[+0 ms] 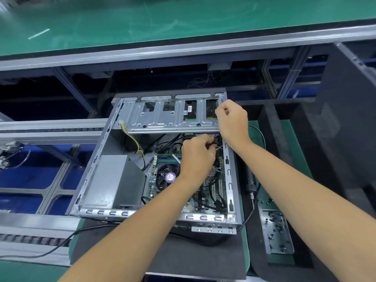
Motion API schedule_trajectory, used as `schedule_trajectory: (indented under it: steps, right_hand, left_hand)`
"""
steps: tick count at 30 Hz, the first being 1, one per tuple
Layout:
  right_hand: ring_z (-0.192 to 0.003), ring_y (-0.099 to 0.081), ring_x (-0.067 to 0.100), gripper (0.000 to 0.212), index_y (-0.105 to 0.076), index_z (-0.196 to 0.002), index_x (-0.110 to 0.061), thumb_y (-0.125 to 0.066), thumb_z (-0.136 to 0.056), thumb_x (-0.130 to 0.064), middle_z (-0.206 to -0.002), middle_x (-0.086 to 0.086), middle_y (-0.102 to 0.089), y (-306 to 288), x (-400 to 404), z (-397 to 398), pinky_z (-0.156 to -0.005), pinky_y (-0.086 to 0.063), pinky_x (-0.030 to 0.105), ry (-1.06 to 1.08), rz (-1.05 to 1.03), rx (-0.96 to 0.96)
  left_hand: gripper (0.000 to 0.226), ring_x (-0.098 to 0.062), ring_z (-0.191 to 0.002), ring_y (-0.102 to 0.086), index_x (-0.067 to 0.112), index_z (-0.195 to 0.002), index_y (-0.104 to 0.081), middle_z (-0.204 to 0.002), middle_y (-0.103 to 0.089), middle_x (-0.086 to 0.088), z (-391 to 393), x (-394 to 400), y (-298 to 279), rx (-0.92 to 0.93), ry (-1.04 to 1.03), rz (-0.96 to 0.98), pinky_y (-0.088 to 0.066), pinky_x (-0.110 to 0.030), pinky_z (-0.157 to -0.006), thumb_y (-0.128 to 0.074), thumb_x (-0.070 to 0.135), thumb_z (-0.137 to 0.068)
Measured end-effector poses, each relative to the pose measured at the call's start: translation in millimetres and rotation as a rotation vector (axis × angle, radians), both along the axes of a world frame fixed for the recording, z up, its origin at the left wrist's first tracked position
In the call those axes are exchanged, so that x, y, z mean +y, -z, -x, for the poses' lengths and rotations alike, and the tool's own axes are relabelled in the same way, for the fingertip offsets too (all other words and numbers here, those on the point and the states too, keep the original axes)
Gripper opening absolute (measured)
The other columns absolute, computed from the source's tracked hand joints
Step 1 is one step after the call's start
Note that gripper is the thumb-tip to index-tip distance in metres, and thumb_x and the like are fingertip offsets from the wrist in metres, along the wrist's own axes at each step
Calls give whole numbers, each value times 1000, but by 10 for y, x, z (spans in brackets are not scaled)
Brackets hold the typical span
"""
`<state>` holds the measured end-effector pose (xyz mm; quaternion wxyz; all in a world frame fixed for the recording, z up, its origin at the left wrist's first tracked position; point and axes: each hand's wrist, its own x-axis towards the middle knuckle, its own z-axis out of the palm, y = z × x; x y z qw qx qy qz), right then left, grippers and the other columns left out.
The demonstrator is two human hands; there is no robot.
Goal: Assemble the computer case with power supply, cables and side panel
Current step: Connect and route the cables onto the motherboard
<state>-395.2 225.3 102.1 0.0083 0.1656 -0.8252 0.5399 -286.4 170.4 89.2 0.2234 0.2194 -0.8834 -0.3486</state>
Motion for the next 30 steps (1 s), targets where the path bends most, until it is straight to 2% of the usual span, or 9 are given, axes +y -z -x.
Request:
schedule_trajectory:
  steps: [2, 8, 14, 19, 25, 27, 28, 30]
  right_hand:
    - [-73, -48, 19, 21, -61, -83, 6, -48, -95, -5, -81, 19, -63, 4, -1, 1, -68, -45, 41, 0, 2, 2]
    - [-72, -49, 17, 20, -62, -84, 3, -48, -95, -5, -80, 15, -63, 7, 0, 2, -68, -45, 40, 1, 4, 3]
    - [-71, -48, 16, 20, -61, -81, 2, -48, -95, -5, -75, 8, -58, 20, -1, 6, -65, -43, 35, -9, 14, 1]
    - [-71, -47, 16, 20, -60, -81, 1, -48, -95, -5, -75, 8, -57, 27, -3, 16, -64, -41, 33, -14, 18, -15]
    - [-67, -45, 14, 20, -60, -81, 3, -48, -95, -5, -73, 8, -57, 38, -1, 17, -60, -38, 31, -20, 23, -14]
    - [-66, -45, 14, 20, -60, -81, 3, -48, -95, -5, -73, 7, -57, 46, -3, 21, -60, -39, 31, -18, 24, -14]
    - [-66, -46, 14, 20, -61, -81, 3, -48, -95, -5, -73, 8, -57, 50, -3, 23, -60, -39, 32, -17, 24, -14]
    - [-67, -46, 14, 19, -61, -81, 2, -49, -94, -5, -74, 8, -58, 56, -9, 31, -61, -39, 32, -14, 27, -16]
  left_hand:
    - [7, -19, -68, -63, 4, -87, -74, -79, -73, -5, 2, 31, 13, 9, -22, -20, -48, -28, -71, -68, 7, -83]
    - [12, -24, -75, -66, 4, -93, -74, -85, -74, -8, 34, 82, 52, 18, -47, -19, -48, -27, -74, -64, 4, -86]
    - [12, -35, -69, -62, 2, -87, -71, -78, -72, -14, 57, 119, 64, -15, -87, 64, -48, -38, -66, -60, 5, -87]
    - [14, -36, -71, -61, 2, -92, -70, -79, -71, -15, 62, 109, 72, -63, -87, 113, -47, -40, -67, -57, 6, -89]
    - [14, -34, -71, -59, 5, -89, -66, -77, -65, -13, 62, 64, 20, -231, -8, 322, -36, -35, -58, -52, 6, -89]
    - [7, -31, -56, -54, 6, -76, -65, -66, -58, -10, 42, 53, -36, -242, -12, 430, -26, -29, -47, -63, 0, -80]
    - [13, -27, -45, -44, 5, -65, -62, -58, -51, -8, 31, 59, -78, -226, -15, 464, -17, -24, -43, -70, -5, -70]
    - [27, -21, -43, -31, 5, -51, -55, -53, -43, -5, 17, 36, -132, -165, -11, 537, -10, -19, -41, -77, -11, -52]
